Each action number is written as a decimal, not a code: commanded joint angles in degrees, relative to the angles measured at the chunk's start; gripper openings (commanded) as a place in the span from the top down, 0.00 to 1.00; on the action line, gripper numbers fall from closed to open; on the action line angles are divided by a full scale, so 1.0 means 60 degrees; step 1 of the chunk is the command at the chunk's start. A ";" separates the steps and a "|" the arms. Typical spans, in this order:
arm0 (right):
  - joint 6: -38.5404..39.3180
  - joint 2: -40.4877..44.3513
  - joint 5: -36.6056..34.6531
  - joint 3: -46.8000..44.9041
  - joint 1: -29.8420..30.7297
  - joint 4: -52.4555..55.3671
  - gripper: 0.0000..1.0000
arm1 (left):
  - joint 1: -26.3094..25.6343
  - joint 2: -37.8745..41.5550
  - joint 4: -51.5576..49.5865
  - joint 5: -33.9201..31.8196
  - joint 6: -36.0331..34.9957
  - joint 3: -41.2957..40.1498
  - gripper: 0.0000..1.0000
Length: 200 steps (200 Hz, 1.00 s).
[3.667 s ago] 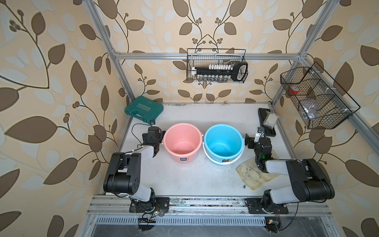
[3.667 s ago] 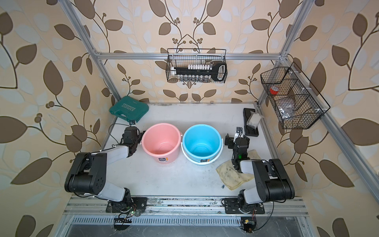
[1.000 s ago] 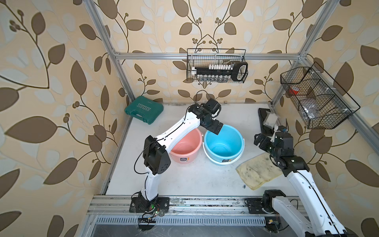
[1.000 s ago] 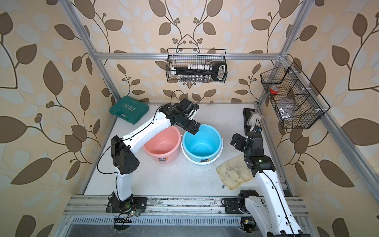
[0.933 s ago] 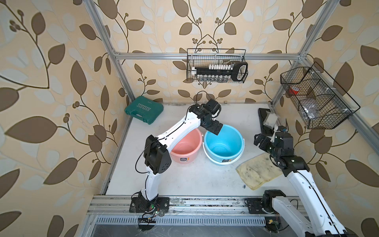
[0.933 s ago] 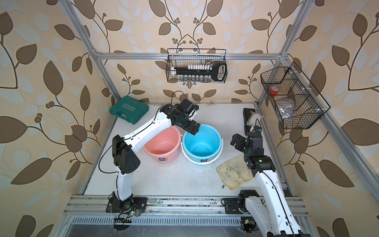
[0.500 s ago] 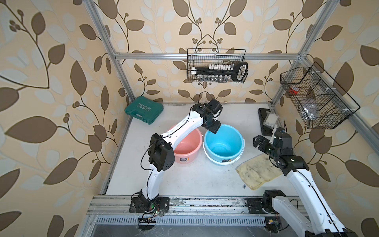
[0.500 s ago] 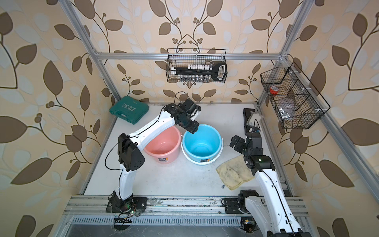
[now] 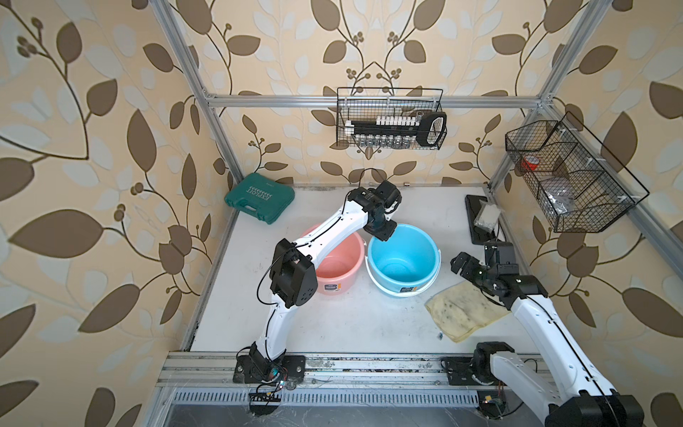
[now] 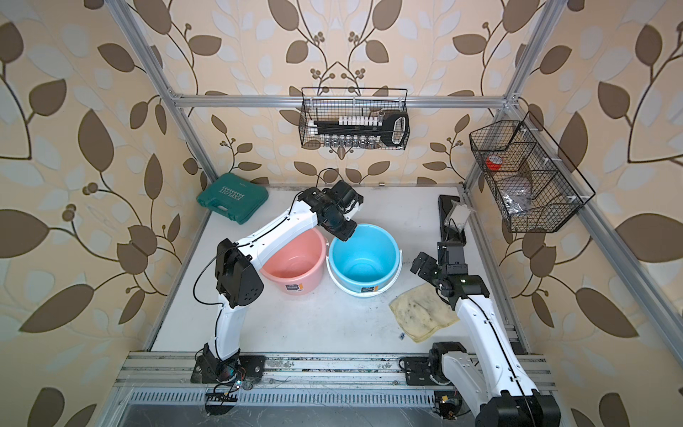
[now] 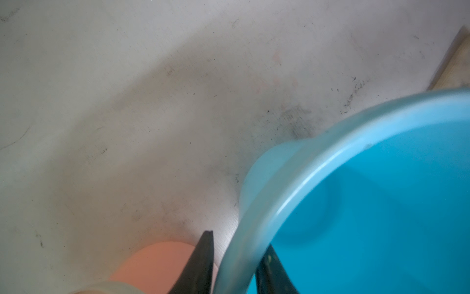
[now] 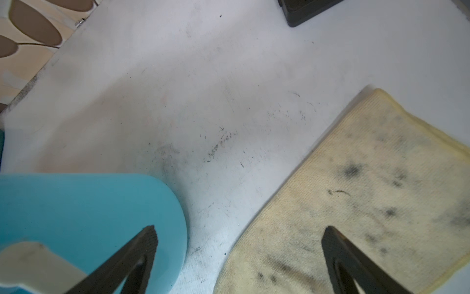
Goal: Wipe the inside of the bucket with a cloth
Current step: Pick up the bucket from the center of the board.
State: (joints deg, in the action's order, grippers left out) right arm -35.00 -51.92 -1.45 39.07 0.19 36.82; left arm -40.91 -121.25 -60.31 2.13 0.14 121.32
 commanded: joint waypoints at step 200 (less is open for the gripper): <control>-0.1559 0.1040 -0.0842 -0.0624 0.0035 0.3598 0.01 | 0.0354 0.1432 0.0724 0.0542 0.0742 -0.0486 1.00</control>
State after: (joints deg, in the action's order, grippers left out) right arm -42.63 -45.71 -5.10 36.32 0.25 55.33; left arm -39.64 -118.10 -58.02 6.92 3.29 119.07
